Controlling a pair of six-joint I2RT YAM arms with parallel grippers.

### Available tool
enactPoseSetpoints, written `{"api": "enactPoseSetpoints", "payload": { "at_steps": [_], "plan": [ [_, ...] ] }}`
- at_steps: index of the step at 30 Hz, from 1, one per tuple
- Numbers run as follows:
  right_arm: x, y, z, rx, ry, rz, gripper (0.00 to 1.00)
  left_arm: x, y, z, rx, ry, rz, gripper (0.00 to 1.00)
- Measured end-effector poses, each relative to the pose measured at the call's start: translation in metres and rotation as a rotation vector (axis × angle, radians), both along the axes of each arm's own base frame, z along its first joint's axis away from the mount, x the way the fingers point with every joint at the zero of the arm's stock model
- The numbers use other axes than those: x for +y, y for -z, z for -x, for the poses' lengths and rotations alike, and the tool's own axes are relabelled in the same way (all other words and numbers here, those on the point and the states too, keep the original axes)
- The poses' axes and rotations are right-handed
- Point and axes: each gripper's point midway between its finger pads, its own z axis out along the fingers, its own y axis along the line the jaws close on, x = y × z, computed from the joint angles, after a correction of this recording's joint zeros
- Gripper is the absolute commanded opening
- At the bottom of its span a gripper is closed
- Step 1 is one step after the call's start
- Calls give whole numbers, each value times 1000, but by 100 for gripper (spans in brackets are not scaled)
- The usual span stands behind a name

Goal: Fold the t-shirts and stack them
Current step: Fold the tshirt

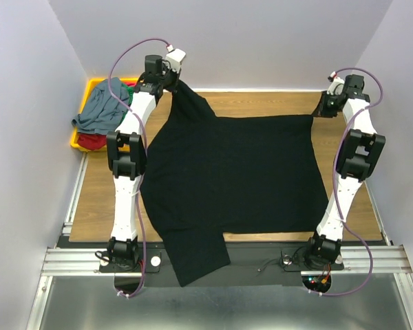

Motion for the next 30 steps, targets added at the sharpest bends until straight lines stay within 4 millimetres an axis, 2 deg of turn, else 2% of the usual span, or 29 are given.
{"api": "enactPoseSetpoints", "payload": {
  "at_steps": [7, 9, 14, 17, 20, 21, 24, 27, 30],
  "plan": [
    [0, 3, -2, -1, 1, -6, 1, -2, -13, 6, -14, 41, 22, 0],
    [0, 3, -2, -2, -1, -5, 1, -2, -18, 17, -4, 52, 25, 0],
    [3, 0, 8, 2, -21, 2, 1, 3, -59, 50, -23, 51, 22, 0],
    [7, -9, 17, -4, -40, 7, 0, 9, -85, 73, -44, 41, 17, 0],
    [11, -20, 25, -20, -61, 15, 1, 13, -99, 98, -43, 41, 12, 0],
    [12, -23, 27, -25, -68, 17, 1, 13, -99, 111, -35, 40, 9, 0],
    [15, -30, 34, -36, -86, 25, 1, 15, -93, 131, -11, 32, -1, 0],
    [18, -35, 43, -40, -101, 33, 1, 17, -73, 153, 49, 11, -7, 0],
    [19, -39, 51, -44, -116, 46, 1, 22, -42, 177, 130, -25, -16, 0]
  ]
}}
